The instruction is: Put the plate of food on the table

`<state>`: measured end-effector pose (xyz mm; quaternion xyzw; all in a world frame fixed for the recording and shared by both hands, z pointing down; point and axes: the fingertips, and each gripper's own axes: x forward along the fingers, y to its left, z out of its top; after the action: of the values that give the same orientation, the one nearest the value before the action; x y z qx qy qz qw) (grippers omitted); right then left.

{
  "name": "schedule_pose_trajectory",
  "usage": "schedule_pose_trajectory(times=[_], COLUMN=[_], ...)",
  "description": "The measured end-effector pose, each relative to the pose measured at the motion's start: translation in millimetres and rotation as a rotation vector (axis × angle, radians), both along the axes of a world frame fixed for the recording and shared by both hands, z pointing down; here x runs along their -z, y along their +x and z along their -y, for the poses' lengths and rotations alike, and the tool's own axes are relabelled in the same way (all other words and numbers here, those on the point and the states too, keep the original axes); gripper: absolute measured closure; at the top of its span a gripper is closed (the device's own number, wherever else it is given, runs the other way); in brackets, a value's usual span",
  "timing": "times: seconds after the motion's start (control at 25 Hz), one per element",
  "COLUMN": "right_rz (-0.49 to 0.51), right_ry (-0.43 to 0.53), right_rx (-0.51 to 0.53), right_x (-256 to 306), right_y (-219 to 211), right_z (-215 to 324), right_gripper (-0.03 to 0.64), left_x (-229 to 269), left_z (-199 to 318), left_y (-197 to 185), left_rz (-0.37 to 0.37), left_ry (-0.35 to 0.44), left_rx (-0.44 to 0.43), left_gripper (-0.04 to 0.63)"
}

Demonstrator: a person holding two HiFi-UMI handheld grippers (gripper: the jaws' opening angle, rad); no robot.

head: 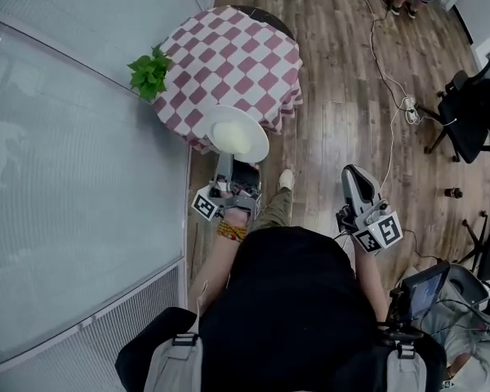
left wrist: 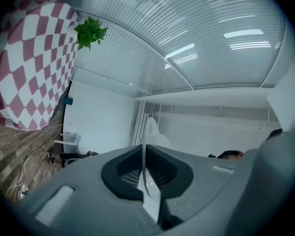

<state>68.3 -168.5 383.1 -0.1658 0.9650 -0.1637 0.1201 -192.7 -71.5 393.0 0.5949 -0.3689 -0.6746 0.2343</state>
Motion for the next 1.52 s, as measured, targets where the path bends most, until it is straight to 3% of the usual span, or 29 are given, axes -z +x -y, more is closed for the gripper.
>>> schedule_pose_trajectory(times=[0.16, 0.4, 0.68, 0.8, 1.0, 1.52], right_rz=[-0.011, -0.088, -0.212, -0.238, -0.265, -0.313], right_ry=[-0.017, -0.097, -0.098, -0.113, -0.144, -0.205], right_rx=[-0.041, -0.114, -0.119, -0.121, -0.120, -0.112], right_x=[-2, -35, -51, -57, -66, -85], right_y=[-20, -25, -35, -38, -46, -76], right_z=[46, 70, 69, 73, 79, 88], right_gripper=[0.591, 0.591, 0.591, 0.591, 0.591, 0.589], left_x=[12, 13, -36, -61, -115, -253], left_z=[81, 183, 287, 326, 376, 415], left_y=[-48, -112, -171, -193, -226, -254], left_rz=[0.033, 0.075, 0.111, 0.079, 0.034, -0.099], left_ry=[0.022, 0.010, -0.191, -0.246, -0.407, -0.680], left_rx=[-0.012, 0.012, 0.082, 0.085, 0.091, 0.095], left_gripper=[0.583, 0.583, 0.583, 0.583, 0.583, 0.583])
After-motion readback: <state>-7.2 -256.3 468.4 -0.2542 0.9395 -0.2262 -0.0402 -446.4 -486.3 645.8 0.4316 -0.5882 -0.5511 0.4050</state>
